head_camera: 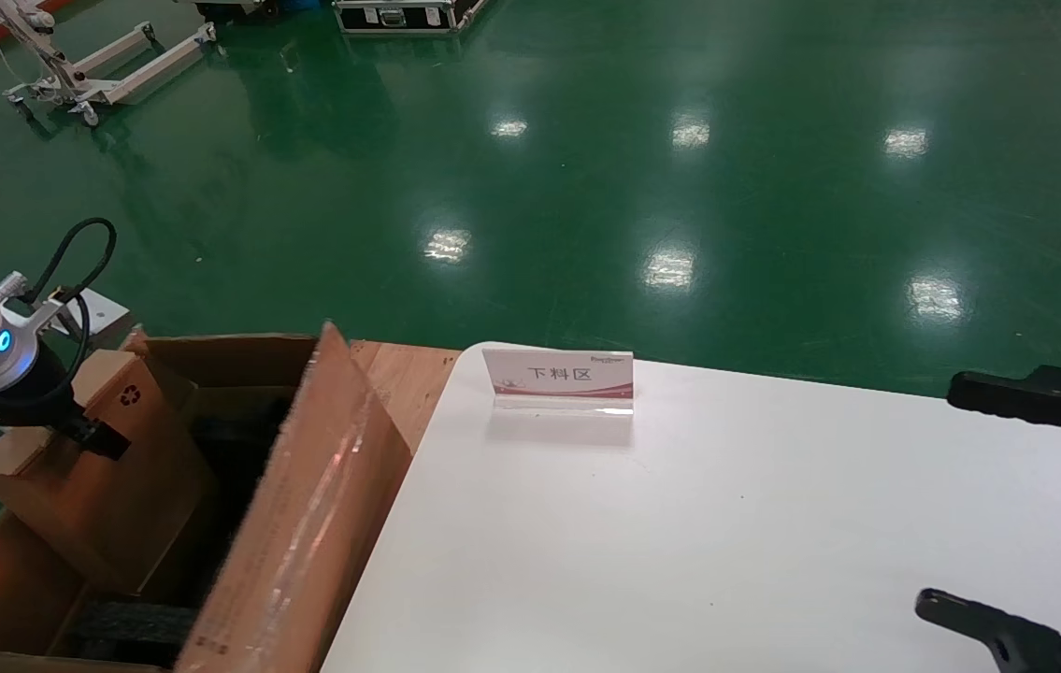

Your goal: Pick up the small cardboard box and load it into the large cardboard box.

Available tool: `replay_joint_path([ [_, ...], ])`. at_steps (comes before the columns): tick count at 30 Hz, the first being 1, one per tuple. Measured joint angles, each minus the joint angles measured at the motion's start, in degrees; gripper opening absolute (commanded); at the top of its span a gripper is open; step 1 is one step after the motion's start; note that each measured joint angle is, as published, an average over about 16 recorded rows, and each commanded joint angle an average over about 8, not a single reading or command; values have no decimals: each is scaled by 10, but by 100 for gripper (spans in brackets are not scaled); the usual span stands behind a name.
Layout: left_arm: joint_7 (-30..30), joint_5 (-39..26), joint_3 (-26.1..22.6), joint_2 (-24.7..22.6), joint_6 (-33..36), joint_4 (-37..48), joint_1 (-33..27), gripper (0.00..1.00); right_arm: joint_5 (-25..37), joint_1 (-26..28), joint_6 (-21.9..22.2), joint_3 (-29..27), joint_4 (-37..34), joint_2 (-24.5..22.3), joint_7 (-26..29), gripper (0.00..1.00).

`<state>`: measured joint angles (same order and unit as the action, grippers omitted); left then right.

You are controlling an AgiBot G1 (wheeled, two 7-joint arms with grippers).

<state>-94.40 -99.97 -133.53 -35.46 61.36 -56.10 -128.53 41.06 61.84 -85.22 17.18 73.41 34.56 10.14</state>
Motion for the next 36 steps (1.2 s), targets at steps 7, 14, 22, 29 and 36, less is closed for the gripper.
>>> replay_joint_path([
  [7,0,-1,0,0,0,0,0,100,0,0,0,0,0,0,0,100],
  [14,5,-4,2,-3,0,-10,-9,100,0,0,0,0,0,0,0,100],
  [22,14,-19,14,1,-7,-60,-51,100,0,0,0,0,0,0,0,100],
  [29,27,-37,35,23,-42,-131,-105,100,0,0,0,0,0,0,0,100],
  [36,57,-44,63,53,-113,-188,-143,100,0,0,0,1,-1,0,0,100],
])
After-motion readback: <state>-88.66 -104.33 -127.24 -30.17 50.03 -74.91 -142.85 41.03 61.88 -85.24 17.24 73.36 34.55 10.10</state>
